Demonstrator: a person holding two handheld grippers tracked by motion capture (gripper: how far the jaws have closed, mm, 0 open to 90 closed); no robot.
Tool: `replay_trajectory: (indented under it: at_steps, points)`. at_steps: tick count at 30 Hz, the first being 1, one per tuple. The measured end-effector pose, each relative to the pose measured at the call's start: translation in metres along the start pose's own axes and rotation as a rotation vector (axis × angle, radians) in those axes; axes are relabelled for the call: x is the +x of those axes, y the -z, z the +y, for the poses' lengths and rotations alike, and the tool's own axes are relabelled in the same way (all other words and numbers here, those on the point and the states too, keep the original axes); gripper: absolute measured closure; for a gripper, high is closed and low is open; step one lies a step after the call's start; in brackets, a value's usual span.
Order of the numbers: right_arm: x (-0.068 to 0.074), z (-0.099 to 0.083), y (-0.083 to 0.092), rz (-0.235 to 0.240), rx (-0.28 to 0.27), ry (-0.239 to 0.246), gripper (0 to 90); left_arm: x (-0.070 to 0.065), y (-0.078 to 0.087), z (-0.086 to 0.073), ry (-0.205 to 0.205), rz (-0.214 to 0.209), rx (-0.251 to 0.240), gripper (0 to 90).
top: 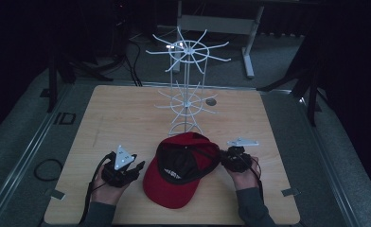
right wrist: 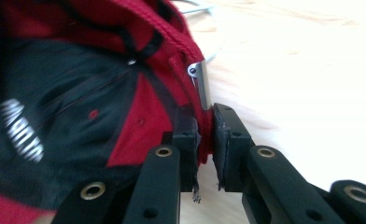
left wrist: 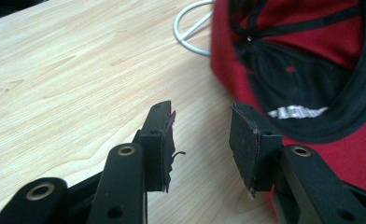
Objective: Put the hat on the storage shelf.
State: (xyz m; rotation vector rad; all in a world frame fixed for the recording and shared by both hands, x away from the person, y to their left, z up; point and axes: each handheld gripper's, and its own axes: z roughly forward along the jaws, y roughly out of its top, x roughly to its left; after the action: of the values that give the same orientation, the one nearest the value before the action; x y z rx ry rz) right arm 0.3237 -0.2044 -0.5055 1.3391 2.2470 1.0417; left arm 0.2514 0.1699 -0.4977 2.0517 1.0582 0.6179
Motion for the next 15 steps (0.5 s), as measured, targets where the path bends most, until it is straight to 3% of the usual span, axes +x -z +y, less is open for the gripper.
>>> replay_trajectory:
  at_steps: [5, 7, 8, 15]
  points:
    - [-0.023, 0.007, 0.002, -0.052, 0.006, -0.007, 80.9, -0.002, -0.003, -0.001, -0.006, -0.002, 0.008, 60.0]
    - [-0.026, 0.008, 0.003, -0.055, 0.006, -0.006, 81.0, -0.002, -0.003, -0.001, -0.007, -0.002, 0.01, 60.0]
    - [-0.034, 0.013, 0.006, -0.088, 0.008, -0.002, 81.1, -0.001, -0.003, -0.001, -0.009, -0.002, 0.011, 60.0]
    - [-0.066, 0.032, 0.017, -0.153, -0.014, -0.003, 81.2, 0.001, -0.008, -0.004, 0.002, -0.002, 0.017, 60.1]
